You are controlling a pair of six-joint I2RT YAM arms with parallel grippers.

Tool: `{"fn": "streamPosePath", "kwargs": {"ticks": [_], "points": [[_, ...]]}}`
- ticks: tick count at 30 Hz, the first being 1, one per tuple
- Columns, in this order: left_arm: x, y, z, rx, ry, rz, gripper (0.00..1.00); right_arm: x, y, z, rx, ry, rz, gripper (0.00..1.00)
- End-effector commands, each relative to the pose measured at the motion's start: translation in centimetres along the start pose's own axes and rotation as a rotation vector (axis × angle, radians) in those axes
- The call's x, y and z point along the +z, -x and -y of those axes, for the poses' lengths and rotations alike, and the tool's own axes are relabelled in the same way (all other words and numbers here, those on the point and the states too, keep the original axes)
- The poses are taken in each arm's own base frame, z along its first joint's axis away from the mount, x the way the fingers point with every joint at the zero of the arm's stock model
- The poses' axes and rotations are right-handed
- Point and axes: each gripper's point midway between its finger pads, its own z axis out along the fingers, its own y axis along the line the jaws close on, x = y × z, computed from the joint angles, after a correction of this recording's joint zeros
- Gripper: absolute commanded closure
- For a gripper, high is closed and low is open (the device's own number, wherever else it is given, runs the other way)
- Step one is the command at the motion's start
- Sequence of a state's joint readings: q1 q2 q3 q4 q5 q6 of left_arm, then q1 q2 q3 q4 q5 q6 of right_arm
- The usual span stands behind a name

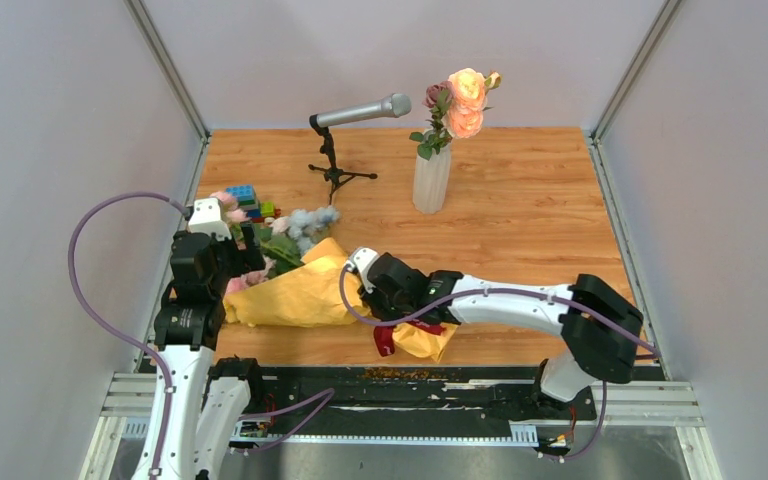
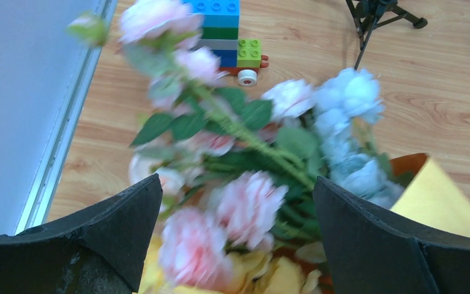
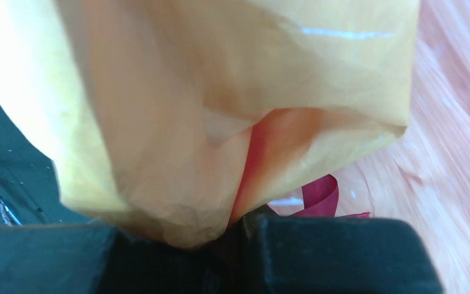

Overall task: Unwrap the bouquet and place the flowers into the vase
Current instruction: Adjust the fake flower at the center of the board.

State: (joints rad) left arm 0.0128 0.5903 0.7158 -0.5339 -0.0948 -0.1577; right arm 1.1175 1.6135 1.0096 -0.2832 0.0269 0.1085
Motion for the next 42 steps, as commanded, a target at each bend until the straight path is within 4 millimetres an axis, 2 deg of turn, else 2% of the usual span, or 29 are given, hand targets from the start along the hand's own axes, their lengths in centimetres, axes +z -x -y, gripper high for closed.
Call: {"fn": "streamPosePath", "kwargs": {"ticks": [1, 6, 9, 12, 20, 22, 26, 32, 37, 42], "points": [[-0.3, 3.5, 1.0, -0.02, -0.04, 0.086, 0.0, -3.8, 0.5, 3.8, 0.142, -0.208, 0.05, 1.0], [0.0, 4.4, 0.3, -0.008, -0.001, 0.093, 0.0, -6.0, -1.7, 5.7, 0.2, -0.28, 0.009, 1.0], [0.2, 4.3, -0.2, -0.004, 0.029, 0.1, 0.0, -5.8, -2.6, 6.0, 0.196, -0.294, -0.012, 1.0], [0.5, 3.7, -0.4, -0.001, 0.04, 0.093, 0.0, -4.8, -2.2, 5.9, 0.202, -0.29, -0.013, 1.0], [0.6, 2.9, -0.5, 0.005, 0.039, 0.078, 0.0, 0.8, 1.8, 4.0, 0.264, -0.206, 0.044, 1.0], [0.7, 2.7, -0.3, 0.003, 0.03, 0.073, 0.0, 2.0, 3.6, 3.9, 0.286, -0.207, 0.08, 1.0], [0.8, 2.6, -0.3, 0.004, 0.028, 0.068, 0.0, 4.2, 5.8, 5.3, 0.327, -0.296, 0.131, 1.0], [0.7, 2.3, -0.3, 0.005, 0.026, 0.064, 0.0, 7.5, 7.2, 6.9, 0.386, -0.411, 0.158, 1.0], [0.8, 2.3, -0.2, 0.006, 0.025, 0.059, 0.0, 9.1, 8.4, 7.4, 0.441, -0.448, 0.19, 1.0], [0.9, 2.1, 0.0, 0.006, 0.013, 0.052, 0.0, 9.8, 9.6, 7.3, 0.425, -0.433, 0.21, 1.0]]}}
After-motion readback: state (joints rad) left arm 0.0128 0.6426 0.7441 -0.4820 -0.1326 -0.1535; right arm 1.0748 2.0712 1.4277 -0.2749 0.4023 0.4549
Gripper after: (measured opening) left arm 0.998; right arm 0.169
